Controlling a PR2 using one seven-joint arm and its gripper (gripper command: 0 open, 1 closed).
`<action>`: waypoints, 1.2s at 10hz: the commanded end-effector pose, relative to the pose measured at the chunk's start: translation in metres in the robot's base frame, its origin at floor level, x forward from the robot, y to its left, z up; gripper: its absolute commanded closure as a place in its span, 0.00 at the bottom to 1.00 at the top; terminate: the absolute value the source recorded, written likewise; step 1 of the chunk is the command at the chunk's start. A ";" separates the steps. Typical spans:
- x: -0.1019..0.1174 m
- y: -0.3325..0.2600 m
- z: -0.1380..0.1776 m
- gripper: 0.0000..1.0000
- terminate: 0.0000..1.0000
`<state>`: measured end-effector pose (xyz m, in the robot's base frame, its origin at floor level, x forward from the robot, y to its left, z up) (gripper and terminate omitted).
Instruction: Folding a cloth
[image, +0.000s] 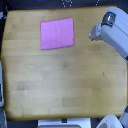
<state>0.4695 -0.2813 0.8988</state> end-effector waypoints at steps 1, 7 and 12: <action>0.001 0.007 -0.002 0.00 0.00; 0.030 0.073 -0.017 0.00 0.00; 0.057 0.146 -0.051 0.00 0.00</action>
<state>0.4986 -0.1971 0.8780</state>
